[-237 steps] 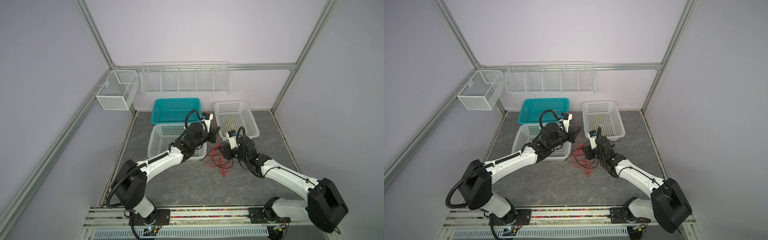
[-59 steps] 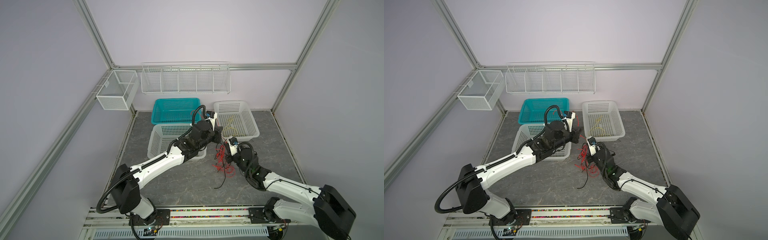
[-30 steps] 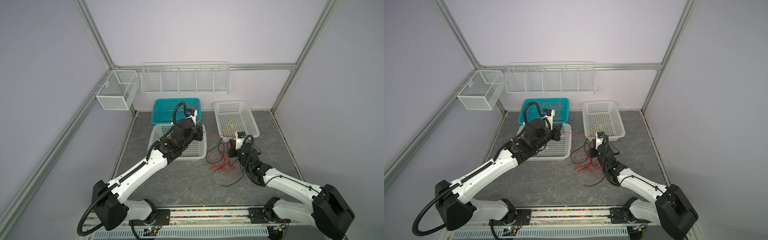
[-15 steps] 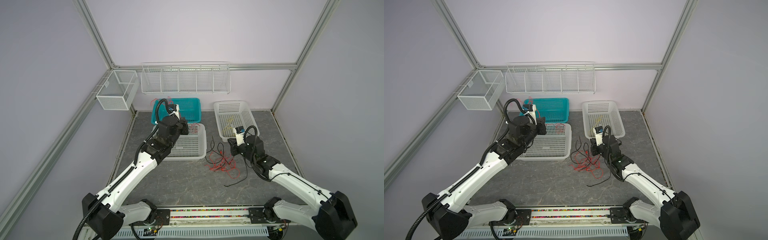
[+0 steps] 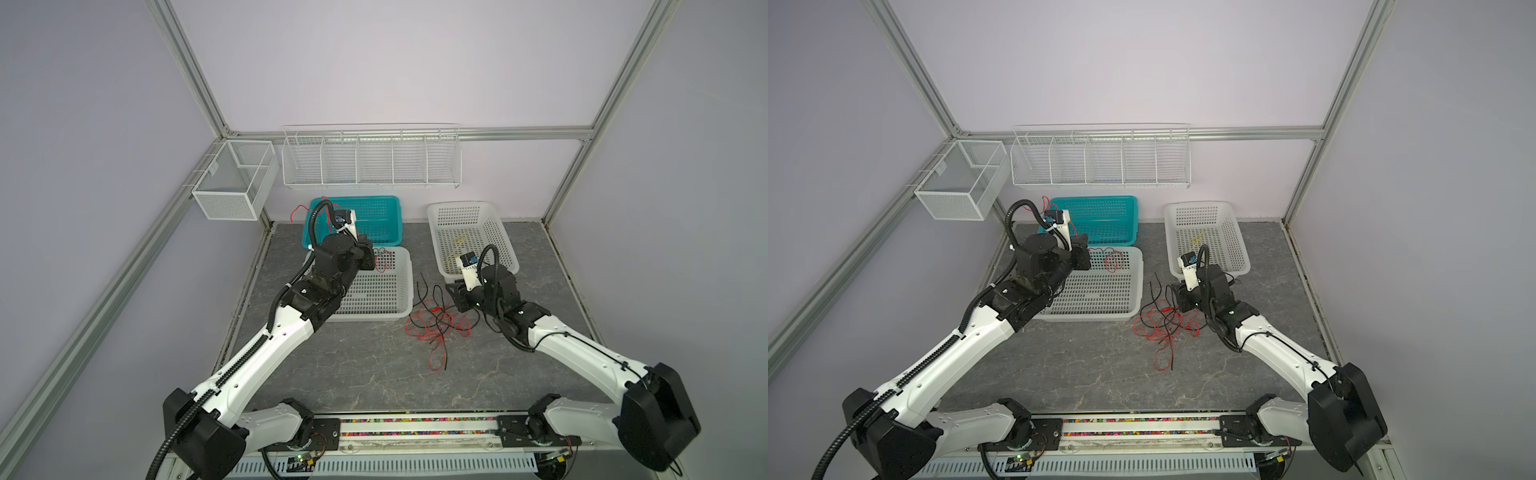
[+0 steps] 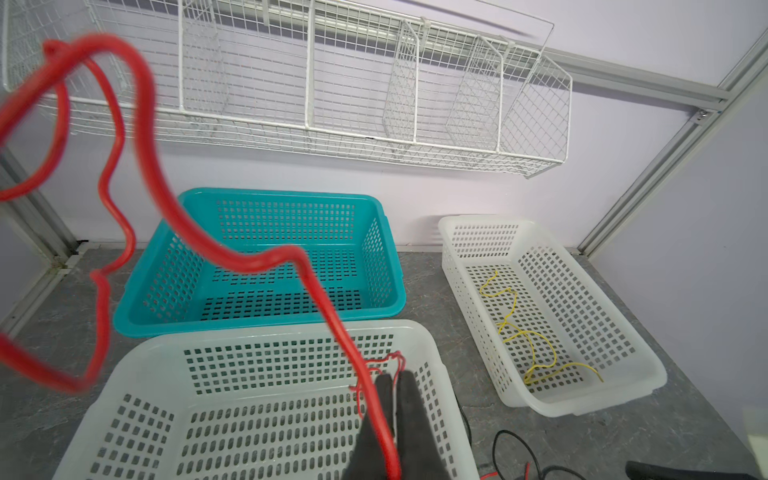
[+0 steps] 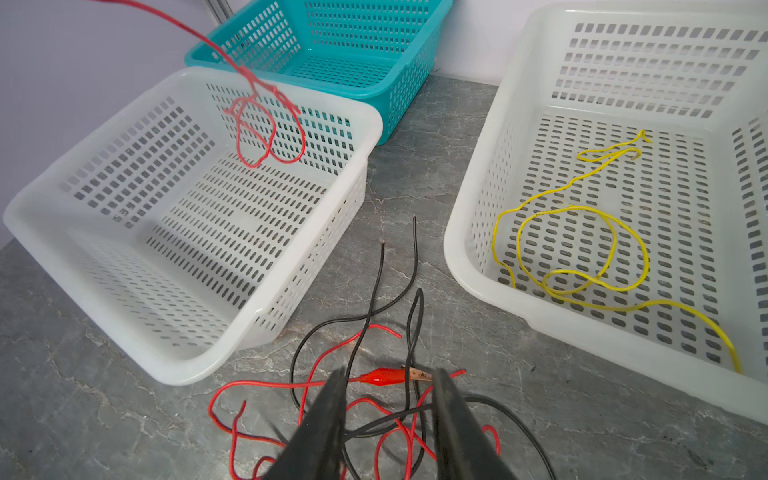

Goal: Untangle the cables
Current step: 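Carry the red wire with the left gripper over the nearer white basket, then lower the red wire into the nearer white basket and open the left gripper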

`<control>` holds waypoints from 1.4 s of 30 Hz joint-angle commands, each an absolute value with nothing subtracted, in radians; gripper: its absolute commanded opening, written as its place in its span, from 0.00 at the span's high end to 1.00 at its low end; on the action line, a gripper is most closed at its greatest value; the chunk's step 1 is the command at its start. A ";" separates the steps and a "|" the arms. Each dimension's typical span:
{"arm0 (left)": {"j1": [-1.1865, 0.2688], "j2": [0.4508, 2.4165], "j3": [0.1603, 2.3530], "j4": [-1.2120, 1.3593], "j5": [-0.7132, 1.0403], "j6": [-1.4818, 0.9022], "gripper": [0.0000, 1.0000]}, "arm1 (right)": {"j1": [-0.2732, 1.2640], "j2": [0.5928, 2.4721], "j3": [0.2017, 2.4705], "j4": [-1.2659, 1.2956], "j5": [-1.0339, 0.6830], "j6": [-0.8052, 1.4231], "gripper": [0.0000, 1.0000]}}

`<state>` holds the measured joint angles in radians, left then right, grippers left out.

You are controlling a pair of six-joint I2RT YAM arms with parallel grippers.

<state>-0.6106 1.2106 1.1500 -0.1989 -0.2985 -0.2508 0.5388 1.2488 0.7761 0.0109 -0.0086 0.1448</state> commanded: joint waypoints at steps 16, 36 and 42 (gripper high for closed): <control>-0.614 1.471 1.140 -0.575 -0.466 -0.203 1.00 | 0.543 1.278 0.752 0.035 -0.018 0.153 0.55; -0.611 1.727 1.154 -0.583 -0.281 -0.312 1.00 | 0.544 1.280 0.739 0.052 -0.022 0.151 0.54; -0.605 1.739 1.149 -0.536 -0.295 -0.311 1.00 | 0.544 1.297 0.742 0.029 -0.017 0.172 0.47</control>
